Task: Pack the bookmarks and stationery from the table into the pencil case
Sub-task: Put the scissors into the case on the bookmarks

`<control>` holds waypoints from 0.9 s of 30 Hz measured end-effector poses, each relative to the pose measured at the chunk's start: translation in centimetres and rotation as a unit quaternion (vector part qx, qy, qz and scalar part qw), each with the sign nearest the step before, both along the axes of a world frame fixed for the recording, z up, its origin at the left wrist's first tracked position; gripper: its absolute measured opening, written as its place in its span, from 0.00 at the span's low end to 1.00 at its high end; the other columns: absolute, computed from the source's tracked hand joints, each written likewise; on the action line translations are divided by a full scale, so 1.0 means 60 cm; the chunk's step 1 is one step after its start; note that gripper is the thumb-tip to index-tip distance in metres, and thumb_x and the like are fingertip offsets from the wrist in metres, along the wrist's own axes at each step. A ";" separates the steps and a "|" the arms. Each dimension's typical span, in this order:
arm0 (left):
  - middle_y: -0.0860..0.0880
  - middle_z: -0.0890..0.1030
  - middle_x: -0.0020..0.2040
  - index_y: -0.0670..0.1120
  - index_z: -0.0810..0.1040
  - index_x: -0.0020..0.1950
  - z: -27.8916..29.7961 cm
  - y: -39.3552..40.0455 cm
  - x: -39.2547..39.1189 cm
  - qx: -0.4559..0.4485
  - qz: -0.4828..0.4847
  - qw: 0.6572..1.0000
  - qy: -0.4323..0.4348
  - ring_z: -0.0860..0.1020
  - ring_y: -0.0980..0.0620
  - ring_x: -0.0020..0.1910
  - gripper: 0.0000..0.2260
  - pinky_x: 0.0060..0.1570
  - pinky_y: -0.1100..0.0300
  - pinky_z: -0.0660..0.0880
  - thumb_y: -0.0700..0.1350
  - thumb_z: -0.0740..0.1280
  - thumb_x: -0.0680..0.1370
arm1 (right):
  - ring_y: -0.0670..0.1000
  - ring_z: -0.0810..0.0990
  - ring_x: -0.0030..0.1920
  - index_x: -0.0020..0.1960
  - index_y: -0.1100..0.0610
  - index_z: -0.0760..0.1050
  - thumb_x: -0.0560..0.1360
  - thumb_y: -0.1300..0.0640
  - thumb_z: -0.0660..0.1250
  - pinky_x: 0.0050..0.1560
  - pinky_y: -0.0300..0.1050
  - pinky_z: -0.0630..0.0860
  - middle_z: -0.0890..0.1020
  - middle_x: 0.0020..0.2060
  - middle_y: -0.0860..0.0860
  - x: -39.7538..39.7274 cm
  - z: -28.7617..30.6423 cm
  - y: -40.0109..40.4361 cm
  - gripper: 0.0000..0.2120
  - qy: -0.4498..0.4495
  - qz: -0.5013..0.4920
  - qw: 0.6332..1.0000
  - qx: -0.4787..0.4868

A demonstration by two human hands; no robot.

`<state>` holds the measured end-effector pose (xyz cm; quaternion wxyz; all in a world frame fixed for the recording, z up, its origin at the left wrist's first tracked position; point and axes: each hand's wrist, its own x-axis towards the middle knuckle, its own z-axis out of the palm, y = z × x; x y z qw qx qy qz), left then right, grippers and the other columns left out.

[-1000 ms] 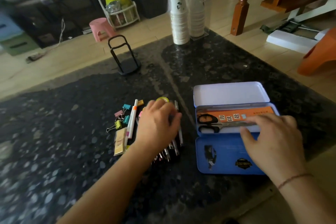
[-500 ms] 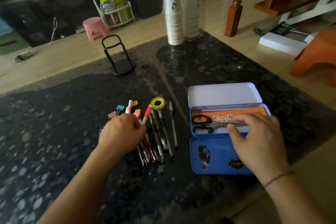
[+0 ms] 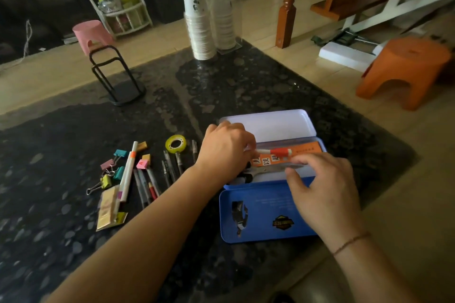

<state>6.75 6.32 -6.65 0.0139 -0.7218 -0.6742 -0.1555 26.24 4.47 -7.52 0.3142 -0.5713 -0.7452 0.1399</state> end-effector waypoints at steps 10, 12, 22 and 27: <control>0.55 0.78 0.39 0.53 0.79 0.42 -0.019 0.007 0.008 0.029 0.052 0.998 -0.021 0.75 0.53 0.44 0.09 0.48 0.55 0.66 0.57 0.72 0.71 | 0.49 0.72 0.53 0.52 0.50 0.80 0.71 0.51 0.71 0.44 0.39 0.70 0.82 0.50 0.47 -0.004 0.001 -0.001 0.10 0.001 0.004 1.000 -0.019; 0.56 0.77 0.38 0.53 0.79 0.42 -0.016 0.006 0.005 0.014 0.049 0.998 -0.031 0.75 0.53 0.43 0.09 0.49 0.55 0.67 0.57 0.71 0.71 | 0.49 0.72 0.53 0.52 0.50 0.80 0.71 0.51 0.71 0.44 0.40 0.71 0.82 0.49 0.47 -0.003 0.001 -0.001 0.10 0.005 0.009 1.000 -0.015; 0.51 0.78 0.43 0.45 0.81 0.49 0.026 -0.134 -0.116 -0.002 -0.003 0.990 -0.140 0.76 0.54 0.43 0.05 0.45 0.56 0.75 0.40 0.69 0.74 | 0.48 0.72 0.53 0.49 0.53 0.79 0.71 0.53 0.70 0.49 0.41 0.69 0.81 0.48 0.49 -0.023 0.005 -0.016 0.09 -0.008 0.060 0.998 -0.020; 0.53 0.79 0.48 0.47 0.81 0.51 0.025 -0.226 -0.193 -0.047 0.027 0.991 -0.124 0.77 0.55 0.49 0.08 0.53 0.53 0.76 0.38 0.69 0.74 | 0.54 0.75 0.53 0.48 0.55 0.80 0.70 0.54 0.72 0.50 0.44 0.70 0.81 0.45 0.50 -0.057 0.013 -0.039 0.08 -0.016 0.096 0.995 -0.026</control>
